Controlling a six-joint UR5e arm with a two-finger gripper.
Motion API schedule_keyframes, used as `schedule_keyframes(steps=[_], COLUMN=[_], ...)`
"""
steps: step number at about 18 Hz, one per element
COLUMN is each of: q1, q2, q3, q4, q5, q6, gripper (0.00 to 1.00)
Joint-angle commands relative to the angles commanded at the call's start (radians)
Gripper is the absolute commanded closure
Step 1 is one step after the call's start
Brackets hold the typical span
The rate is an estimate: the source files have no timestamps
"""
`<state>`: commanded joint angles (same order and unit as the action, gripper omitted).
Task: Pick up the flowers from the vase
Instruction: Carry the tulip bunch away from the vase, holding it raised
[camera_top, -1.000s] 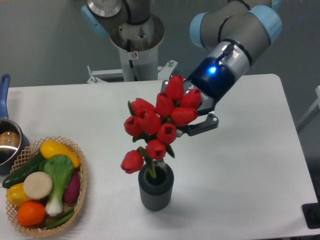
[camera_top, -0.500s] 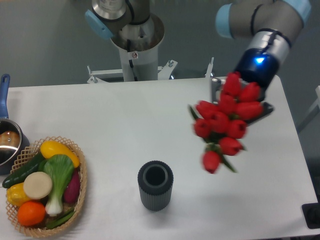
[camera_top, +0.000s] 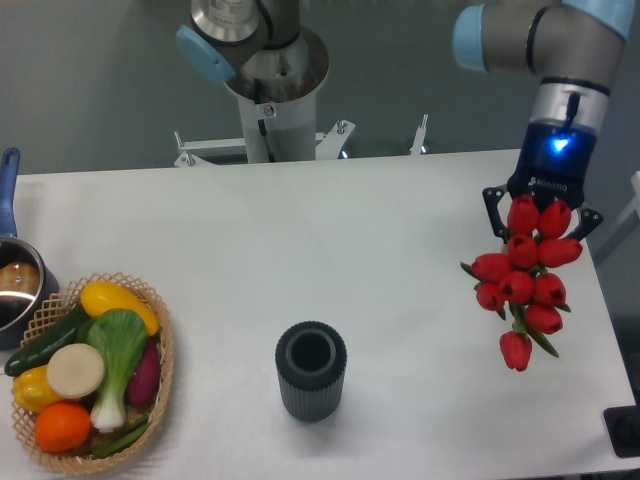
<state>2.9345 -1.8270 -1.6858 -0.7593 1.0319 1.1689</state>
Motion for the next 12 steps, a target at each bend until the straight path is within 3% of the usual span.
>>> schedule_keyframes(steps=[5, 9, 12], q1=[-0.081, -0.147, -0.196], q2=[0.005, -0.018, -0.049], q3=[-0.006, 0.014, 0.064], q4=[-0.011, -0.055, -0.109], q5=[0.27, 0.433, 0.516], q6=[-0.015, -0.011, -0.012], gripper=[1.0, 1.0, 1.0])
